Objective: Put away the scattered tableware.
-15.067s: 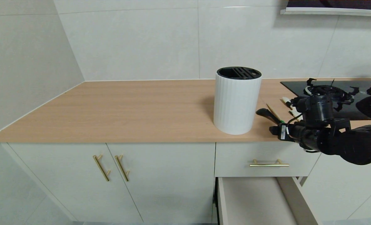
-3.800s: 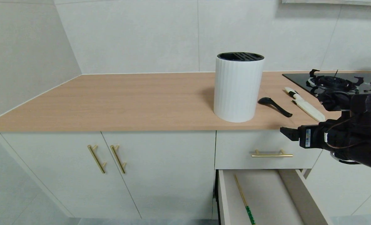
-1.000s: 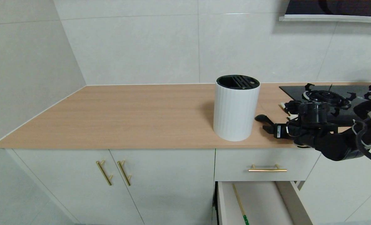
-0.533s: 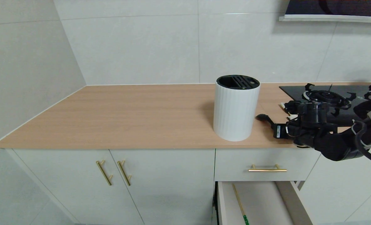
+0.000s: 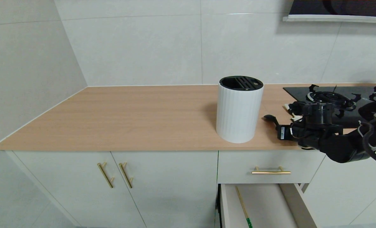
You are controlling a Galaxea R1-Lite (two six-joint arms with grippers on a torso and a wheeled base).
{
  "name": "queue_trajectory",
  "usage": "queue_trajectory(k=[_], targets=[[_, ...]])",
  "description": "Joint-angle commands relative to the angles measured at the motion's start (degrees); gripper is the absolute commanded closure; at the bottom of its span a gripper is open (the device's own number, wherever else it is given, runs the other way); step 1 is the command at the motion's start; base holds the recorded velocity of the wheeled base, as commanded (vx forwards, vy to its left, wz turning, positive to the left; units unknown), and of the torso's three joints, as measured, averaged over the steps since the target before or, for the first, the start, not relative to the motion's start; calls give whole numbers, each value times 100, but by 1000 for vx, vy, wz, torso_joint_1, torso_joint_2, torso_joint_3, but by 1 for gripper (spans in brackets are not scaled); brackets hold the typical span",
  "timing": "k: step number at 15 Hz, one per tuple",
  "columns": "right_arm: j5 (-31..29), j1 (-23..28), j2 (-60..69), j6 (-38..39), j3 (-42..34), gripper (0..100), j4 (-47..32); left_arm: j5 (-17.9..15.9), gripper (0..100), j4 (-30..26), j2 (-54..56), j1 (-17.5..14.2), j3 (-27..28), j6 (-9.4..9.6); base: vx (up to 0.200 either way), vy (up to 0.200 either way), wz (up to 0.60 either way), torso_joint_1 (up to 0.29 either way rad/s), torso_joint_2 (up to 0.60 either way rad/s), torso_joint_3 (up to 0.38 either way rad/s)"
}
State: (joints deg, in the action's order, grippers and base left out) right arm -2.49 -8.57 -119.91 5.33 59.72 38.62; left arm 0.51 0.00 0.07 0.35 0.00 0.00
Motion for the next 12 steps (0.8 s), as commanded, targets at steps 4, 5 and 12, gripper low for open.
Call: queue_trajectory(k=[4,5,12], targets=[[-428,-101,785,30,-417,100,-74,2,0,0,-7,0,0,0,0,0,0,0,0,0],[-516,-127,1022,39,-611,100,-74,2,0,0,-7,0,0,0,0,0,0,0,0,0],[-736,-751,2718,258,-2571,100,-619,2,0,0,-7,0,0,0,0,0,0,0,0,0]])
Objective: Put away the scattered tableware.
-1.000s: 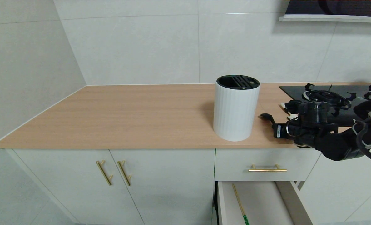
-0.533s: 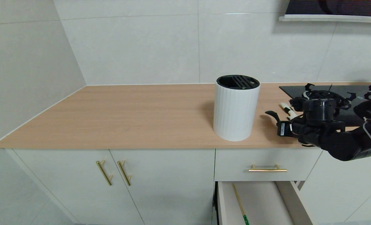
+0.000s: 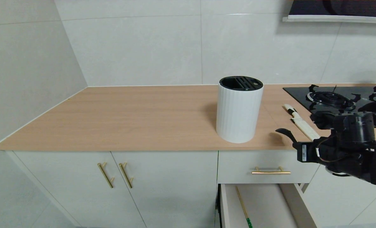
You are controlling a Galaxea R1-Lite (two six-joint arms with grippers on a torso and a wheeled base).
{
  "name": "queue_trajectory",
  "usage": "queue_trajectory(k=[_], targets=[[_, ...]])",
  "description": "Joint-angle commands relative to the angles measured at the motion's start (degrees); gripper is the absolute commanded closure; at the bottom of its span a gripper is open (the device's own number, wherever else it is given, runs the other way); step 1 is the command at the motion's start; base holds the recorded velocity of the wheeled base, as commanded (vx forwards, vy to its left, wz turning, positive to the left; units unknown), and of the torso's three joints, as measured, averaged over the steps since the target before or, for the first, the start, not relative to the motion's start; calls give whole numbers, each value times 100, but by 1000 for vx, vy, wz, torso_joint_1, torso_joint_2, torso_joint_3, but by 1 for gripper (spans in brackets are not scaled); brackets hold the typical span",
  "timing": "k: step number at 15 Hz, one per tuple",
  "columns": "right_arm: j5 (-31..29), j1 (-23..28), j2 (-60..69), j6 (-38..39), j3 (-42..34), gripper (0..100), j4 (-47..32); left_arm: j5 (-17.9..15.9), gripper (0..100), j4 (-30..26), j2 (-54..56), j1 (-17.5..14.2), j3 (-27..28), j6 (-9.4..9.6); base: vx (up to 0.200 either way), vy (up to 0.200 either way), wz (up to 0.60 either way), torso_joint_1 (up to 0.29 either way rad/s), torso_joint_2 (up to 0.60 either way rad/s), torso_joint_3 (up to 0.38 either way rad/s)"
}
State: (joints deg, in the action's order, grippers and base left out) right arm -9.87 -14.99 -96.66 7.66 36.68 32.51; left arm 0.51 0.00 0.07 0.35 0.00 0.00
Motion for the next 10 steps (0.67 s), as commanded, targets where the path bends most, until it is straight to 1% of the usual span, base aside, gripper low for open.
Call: queue_trajectory(k=[1,5,10], targets=[[3,-109,367,25,-346,100,-8,2,0,0,-7,0,0,0,0,0,0,0,0,0],[21,-127,306,-18,-601,100,-8,2,0,0,-7,0,0,0,0,0,0,0,0,0],[29,-144,332,-36,-645,100,-8,2,0,0,-7,0,0,0,0,0,0,0,0,0]])
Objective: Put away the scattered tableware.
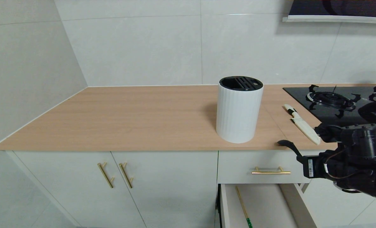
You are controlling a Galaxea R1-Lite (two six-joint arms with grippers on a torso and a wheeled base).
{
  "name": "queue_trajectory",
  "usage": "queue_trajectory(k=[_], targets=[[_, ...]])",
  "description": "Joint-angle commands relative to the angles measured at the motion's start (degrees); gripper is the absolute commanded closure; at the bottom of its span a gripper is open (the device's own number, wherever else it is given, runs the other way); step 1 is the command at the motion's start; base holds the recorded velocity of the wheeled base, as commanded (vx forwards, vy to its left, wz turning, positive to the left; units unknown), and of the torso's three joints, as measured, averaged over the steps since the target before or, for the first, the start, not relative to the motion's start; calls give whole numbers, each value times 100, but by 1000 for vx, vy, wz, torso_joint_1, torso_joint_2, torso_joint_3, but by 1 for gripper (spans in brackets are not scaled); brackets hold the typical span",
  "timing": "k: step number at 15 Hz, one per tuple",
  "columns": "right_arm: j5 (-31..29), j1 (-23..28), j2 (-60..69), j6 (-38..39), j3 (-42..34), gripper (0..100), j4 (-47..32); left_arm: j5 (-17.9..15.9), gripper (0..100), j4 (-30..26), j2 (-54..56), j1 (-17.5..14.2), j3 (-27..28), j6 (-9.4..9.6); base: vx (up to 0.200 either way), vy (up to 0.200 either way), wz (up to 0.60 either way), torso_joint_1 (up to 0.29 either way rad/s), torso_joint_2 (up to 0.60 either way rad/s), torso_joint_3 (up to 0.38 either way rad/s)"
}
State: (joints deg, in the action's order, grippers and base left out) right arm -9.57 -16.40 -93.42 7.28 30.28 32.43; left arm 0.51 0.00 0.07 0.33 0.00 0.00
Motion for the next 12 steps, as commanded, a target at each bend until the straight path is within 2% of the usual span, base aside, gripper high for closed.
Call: queue_trajectory(k=[1,6,12], targets=[[-1,-13,16,-7,-31,100,0,2,0,0,-7,2,0,0,0,0,0,0,0,0],[43,-259,324,-297,-321,100,0,2,0,0,-7,2,0,0,0,0,0,0,0,0],[421,-329,421,-772,-655,100,-8,2,0,0,-7,2,0,0,0,0,0,0,0,0]])
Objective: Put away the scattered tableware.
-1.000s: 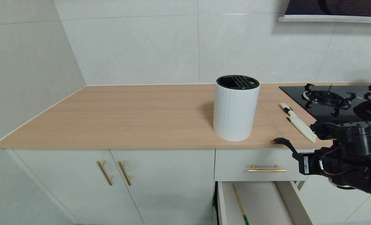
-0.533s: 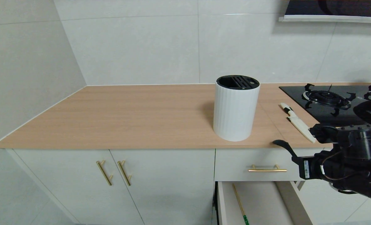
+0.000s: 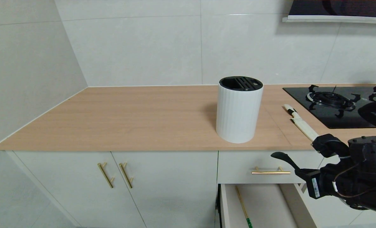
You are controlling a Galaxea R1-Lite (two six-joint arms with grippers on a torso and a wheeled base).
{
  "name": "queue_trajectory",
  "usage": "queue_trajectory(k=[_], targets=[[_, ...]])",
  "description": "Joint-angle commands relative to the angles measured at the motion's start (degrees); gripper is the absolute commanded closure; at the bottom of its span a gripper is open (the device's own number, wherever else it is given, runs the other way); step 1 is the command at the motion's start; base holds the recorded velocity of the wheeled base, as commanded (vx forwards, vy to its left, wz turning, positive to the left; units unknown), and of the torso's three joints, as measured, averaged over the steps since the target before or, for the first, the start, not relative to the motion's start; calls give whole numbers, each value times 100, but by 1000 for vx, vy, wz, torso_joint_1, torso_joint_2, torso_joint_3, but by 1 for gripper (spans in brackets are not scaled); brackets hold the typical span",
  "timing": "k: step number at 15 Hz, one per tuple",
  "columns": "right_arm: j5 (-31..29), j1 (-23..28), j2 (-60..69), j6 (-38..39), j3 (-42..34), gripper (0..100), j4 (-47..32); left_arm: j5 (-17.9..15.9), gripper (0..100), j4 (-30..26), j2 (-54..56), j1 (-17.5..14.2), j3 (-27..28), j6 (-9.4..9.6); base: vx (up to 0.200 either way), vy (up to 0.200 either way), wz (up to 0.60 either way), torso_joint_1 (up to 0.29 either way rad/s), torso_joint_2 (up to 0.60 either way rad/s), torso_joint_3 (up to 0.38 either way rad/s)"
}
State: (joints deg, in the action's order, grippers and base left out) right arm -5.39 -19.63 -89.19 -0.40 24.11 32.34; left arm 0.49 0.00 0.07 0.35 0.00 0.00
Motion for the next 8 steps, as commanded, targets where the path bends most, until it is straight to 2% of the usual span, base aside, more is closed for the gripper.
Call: queue_trajectory(k=[1,3,8], targets=[[3,-6,-20,-4,-38,100,0,4,0,0,-7,0,0,0,0,0,0,0,0,0],[3,-6,-29,-4,-38,100,0,4,0,0,-7,0,0,0,0,0,0,-90,190,122],[-6,-6,-169,-4,-38,100,0,4,0,0,-7,0,0,0,0,0,0,-188,446,261]])
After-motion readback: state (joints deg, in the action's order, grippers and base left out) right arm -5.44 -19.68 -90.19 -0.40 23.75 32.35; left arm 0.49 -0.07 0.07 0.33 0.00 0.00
